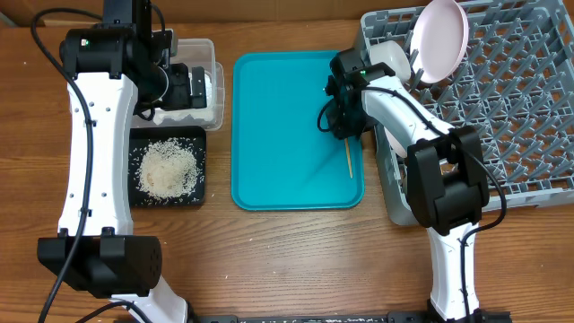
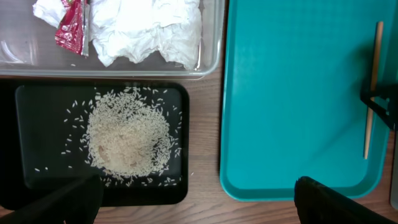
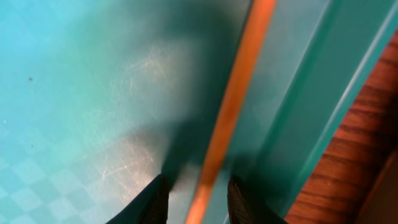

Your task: Sort waste into correct bins and load items into the dishwasher

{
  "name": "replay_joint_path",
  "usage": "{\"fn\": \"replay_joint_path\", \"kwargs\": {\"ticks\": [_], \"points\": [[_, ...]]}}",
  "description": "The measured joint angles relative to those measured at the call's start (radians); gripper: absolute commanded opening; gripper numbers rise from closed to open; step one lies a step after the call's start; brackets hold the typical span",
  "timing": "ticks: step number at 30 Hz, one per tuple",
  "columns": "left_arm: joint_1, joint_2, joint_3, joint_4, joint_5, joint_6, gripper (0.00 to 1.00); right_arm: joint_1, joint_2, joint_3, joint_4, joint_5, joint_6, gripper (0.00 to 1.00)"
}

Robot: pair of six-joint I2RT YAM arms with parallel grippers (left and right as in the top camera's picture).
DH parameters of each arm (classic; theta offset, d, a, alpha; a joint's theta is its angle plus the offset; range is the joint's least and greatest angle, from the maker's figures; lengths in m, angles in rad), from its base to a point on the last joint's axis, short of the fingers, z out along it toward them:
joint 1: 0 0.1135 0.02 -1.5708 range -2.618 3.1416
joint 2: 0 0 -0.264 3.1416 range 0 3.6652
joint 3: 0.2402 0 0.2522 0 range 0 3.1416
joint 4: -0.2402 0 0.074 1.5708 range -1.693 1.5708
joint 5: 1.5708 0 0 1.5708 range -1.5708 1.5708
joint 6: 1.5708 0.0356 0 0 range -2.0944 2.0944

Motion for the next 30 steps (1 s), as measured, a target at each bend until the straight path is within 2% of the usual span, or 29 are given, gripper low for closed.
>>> {"fn": "replay_joint_path", "kwargs": {"ticks": [3,9,10,16,21,27,30], "points": [[0.0,0.0,0.0,0.0,0.0,0.0,1.0,0.0,0.0,-0.001,0.003,0.0,0.0,0.33],[0.0,0.0,0.0,0.0,0.0,0.0,1.0,0.0,0.0,-0.001,0.002,0.0,0.003,0.06],[0.0,0.0,0.0,0.0,0.0,0.0,1.0,0.001,0.0,-0.001,0.001,0.0,0.002,0.04],[0.0,0.0,0.0,0.0,0.0,0.0,1.0,0.01,-0.001,0.0,-0.016,-0.011,0.015,0.04],[0.0,0.0,0.0,0.0,0.0,0.0,1.0,0.017,-0.001,0.038,-0.163,-0.026,0.014,0.04],[0.0,0.0,0.0,0.0,0.0,0.0,1.0,0.018,-0.022,0.251,-0.358,-0.042,0.011,0.04],[0.0,0.0,0.0,0.0,0.0,0.0,1.0,0.014,-0.093,0.385,-0.435,-0.037,0.01,0.04]]}}
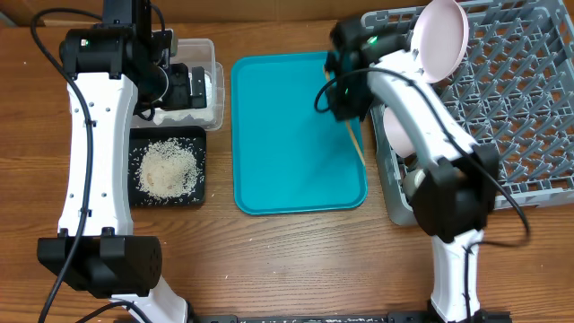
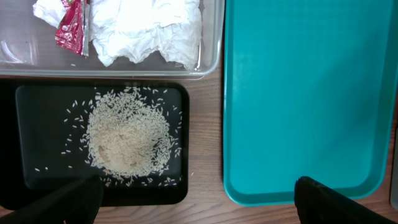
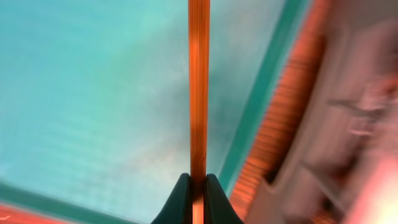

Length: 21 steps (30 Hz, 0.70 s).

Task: Sort waste into correct bins and load items into the dishwasher
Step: 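Carry the chopstick right and drop it into the dish rack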

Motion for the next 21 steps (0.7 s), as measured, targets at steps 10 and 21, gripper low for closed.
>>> {"fn": "replay_joint_path", "kwargs": {"ticks": [10,21], "points": [[0.0,0.0,0.0,0.0,0.0,0.0,1.0,-0.163,-0.291,0.135,-0.246,0.071,-0.002,0.04],[0.0,0.0,0.0,0.0,0.0,0.0,1.0,-0.347,-0.257,-0.127,-0.116,0.167,-0.068,0.04]]}}
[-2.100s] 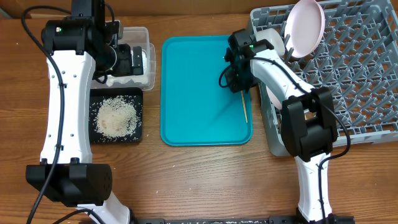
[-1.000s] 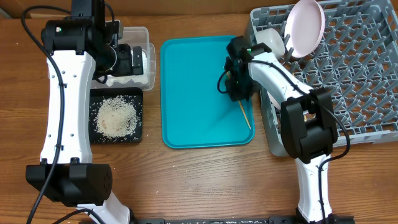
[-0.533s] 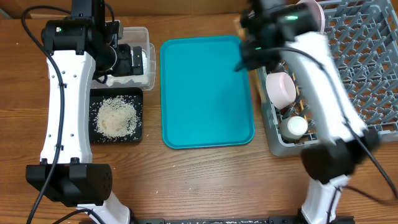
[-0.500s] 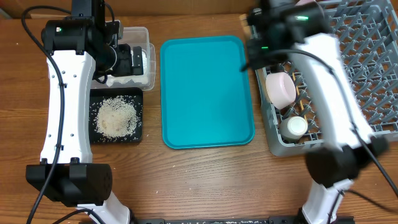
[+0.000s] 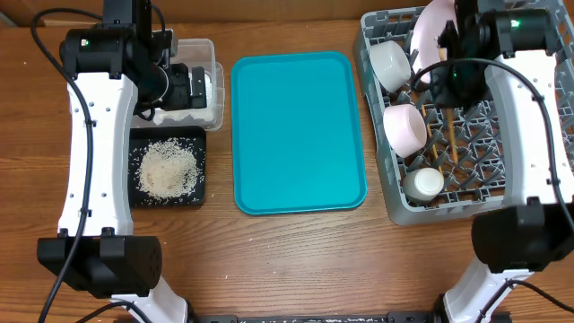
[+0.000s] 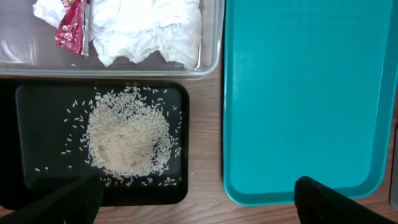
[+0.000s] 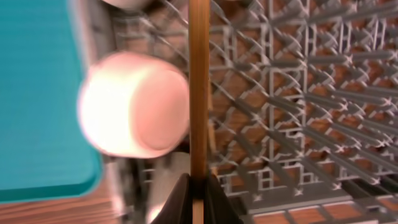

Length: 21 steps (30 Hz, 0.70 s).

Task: Sort waste into correct bins and load items into the dishwasher
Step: 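Carry the chopstick right and drop it into the dish rack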

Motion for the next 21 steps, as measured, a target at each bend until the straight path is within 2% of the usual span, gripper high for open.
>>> {"fn": "replay_joint_path", "kwargs": {"ticks": [7,8,9,10,11,21], "points": [[0.0,0.0,0.0,0.0,0.0,0.0,1.0,-0.078,0.005,-0.172,0.139,0.039,-0.079,0.04],[0.0,0.0,0.0,0.0,0.0,0.0,1.0,-0.085,0.005,-0.191,0.145,0.047,-0.083,0.08],[0.0,0.0,0.0,0.0,0.0,0.0,1.0,-0.091,0.005,-0.206,0.146,0.052,-0.085,0.2],[0.0,0.0,0.0,0.0,0.0,0.0,1.0,-0.096,0.005,-0.217,0.146,0.057,-0.087,0.47],[0.0,0.0,0.0,0.0,0.0,0.0,1.0,-0.1,0.005,-0.229,0.146,0.061,-0.089,0.61],[0.0,0.0,0.0,0.0,0.0,0.0,1.0,-0.102,0.005,-0.234,0.145,0.035,-0.1,0.63]]}}
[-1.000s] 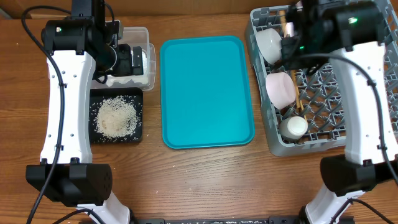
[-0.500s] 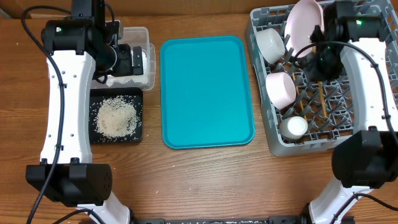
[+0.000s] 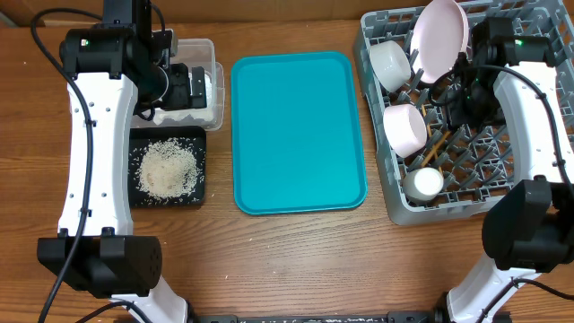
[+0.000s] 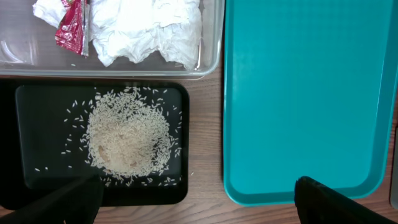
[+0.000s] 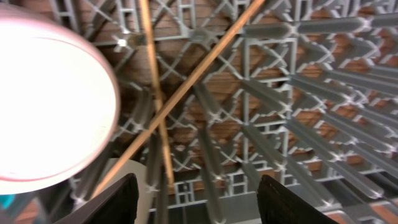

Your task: Sort waste into correct bins and load items into the dishwasher

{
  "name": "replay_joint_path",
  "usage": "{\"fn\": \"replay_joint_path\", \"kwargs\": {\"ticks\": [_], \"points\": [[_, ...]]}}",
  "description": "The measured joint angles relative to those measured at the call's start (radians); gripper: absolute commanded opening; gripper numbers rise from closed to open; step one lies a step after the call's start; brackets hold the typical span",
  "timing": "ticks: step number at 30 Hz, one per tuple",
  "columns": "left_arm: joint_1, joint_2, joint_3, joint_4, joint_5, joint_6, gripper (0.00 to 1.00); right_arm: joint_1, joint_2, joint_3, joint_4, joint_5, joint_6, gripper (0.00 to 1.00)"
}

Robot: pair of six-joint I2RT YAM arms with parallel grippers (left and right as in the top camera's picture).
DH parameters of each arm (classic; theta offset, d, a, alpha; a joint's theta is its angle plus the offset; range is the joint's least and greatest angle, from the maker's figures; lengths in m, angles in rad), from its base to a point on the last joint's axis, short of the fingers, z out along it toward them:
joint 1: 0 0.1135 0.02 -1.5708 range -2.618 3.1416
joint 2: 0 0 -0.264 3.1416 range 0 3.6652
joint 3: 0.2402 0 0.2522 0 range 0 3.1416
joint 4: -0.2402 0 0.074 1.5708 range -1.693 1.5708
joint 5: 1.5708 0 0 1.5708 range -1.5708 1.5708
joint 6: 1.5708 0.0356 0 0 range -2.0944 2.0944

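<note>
Two wooden chopsticks [image 5: 186,87] lie crossed on the grid of the grey dish rack [image 3: 529,135], one slanting [image 3: 432,146] beside the pink bowl [image 3: 404,128]. My right gripper [image 5: 196,202] hangs open just above them, nothing between its fingers, and stands over the rack's middle [image 3: 466,97]. The teal tray [image 3: 299,130] is bare. My left gripper [image 4: 193,196] is open and empty, high above the black rice tray [image 4: 127,134] and the clear waste bin [image 4: 124,31].
The rack also holds a white bowl [image 3: 391,63], a pink plate [image 3: 439,38] standing on edge, and a white cup [image 3: 421,184]. The clear bin contains crumpled tissue [image 4: 149,28] and a red packet [image 4: 71,31]. Bare wood table runs along the front [image 3: 296,260].
My right gripper was shut on a chopstick above the rack; now it is open and the chopstick lies in the rack, crossing another one. The left arm has not moved.
My right gripper first straddled the chopstick at the teal tray's right edge. Then it was shut on it above the tray, then carried it over the dish rack. Now the chopstick rests in the rack and the tray is bare. The left arm stayed put.
</note>
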Motion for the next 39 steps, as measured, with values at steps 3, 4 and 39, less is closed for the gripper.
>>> {"fn": "replay_joint_path", "kwargs": {"ticks": [3,4,39], "points": [[0.0,0.0,0.0,0.0,0.0,0.0,1.0,0.0,0.0,0.01,-0.006,-0.059,0.001,0.63],[0.0,0.0,0.0,0.0,0.0,0.0,1.0,0.0,0.0,0.017,-0.006,-0.082,0.001,0.63],[0.0,0.0,0.0,0.0,0.0,0.0,1.0,0.146,-0.547,0.449,-0.274,-0.399,0.278,1.0]]}}
